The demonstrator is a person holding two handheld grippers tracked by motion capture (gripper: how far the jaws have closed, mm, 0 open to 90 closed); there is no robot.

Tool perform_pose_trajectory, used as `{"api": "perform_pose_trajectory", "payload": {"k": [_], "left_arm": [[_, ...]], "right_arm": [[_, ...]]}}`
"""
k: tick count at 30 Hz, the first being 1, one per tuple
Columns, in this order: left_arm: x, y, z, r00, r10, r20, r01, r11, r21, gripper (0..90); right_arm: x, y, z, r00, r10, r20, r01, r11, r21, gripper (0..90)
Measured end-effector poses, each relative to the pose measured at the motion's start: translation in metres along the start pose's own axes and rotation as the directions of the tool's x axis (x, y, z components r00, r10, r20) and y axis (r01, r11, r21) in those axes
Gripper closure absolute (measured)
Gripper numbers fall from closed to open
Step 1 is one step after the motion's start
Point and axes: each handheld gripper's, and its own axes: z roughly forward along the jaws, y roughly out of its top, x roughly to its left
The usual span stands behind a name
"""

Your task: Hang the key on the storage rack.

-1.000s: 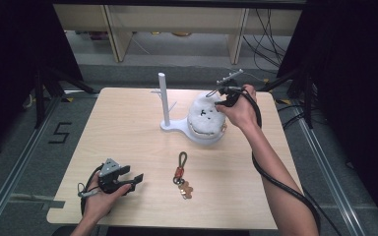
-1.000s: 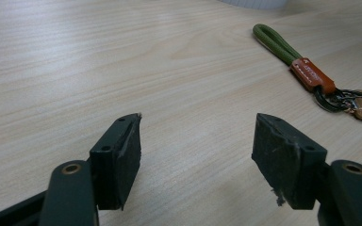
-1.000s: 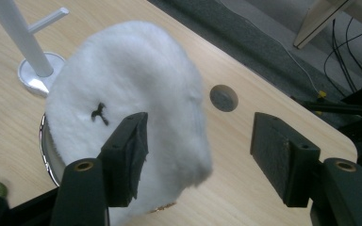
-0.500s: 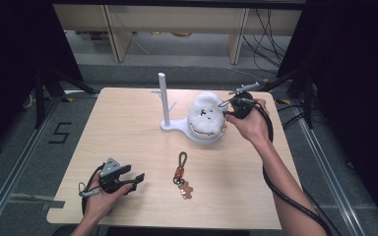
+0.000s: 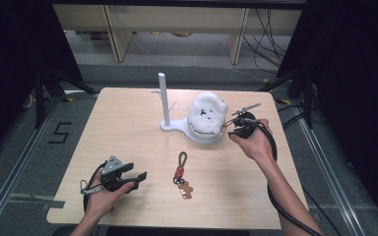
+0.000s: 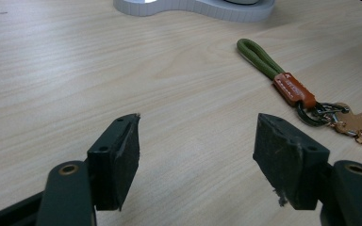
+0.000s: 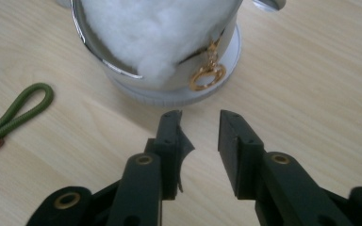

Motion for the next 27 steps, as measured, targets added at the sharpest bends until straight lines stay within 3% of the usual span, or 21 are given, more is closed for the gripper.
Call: {"api": "perform_pose_trajectory", "payload": {"k": [10, 17, 21, 27], "left_arm": [[-0.004, 0.012, 0.006, 0.9998, 0.013, 0.014, -0.013, 0.9999, 0.008, 31.8], [-0.014, 0.021, 0.017, 0.9965, 0.046, 0.069, -0.049, 0.9983, 0.032, 32.6], [-0.02, 0.027, 0.025, 0.9917, 0.048, 0.119, -0.053, 0.9975, 0.046, 32.8], [-0.026, 0.034, 0.033, 0.9892, 0.034, 0.142, -0.046, 0.9955, 0.083, 35.3]], "right_arm": [[0.005, -0.018, 0.002, 0.9999, 0.011, -0.004, -0.01, 0.997, 0.078, 76.3], [0.005, -0.03, 0.006, 0.9993, 0.036, -0.011, -0.034, 0.995, 0.094, 74.7], [0.004, -0.035, 0.006, 0.9988, 0.049, -0.009, -0.048, 0.994, 0.099, 74.1], [0.004, -0.035, 0.005, 0.9983, 0.057, -0.004, -0.057, 0.992, 0.114, 73.2]]}}
